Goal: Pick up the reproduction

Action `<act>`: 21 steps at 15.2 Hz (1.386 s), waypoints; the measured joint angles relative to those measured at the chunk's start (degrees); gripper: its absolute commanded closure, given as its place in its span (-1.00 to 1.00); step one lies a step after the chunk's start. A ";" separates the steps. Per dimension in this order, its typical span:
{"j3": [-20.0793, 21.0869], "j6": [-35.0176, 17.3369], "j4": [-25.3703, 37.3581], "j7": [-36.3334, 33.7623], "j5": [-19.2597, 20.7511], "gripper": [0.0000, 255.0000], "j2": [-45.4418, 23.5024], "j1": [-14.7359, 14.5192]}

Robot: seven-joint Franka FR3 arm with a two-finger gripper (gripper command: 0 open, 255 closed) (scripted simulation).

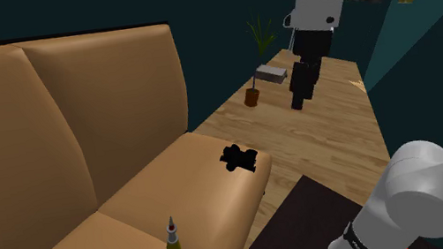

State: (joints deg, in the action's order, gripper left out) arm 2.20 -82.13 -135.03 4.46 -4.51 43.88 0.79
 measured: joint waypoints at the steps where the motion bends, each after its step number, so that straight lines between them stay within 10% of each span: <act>1: 0.00 0.00 0.00 0.00 0.00 -1.00 0.00 0.00; 21: 18.49 -36.01 -8.81 -21.65 -9.42 -1.00 -23.40 -2.51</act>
State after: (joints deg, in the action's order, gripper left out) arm 20.69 -118.14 -143.84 -17.19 -13.93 20.48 -1.72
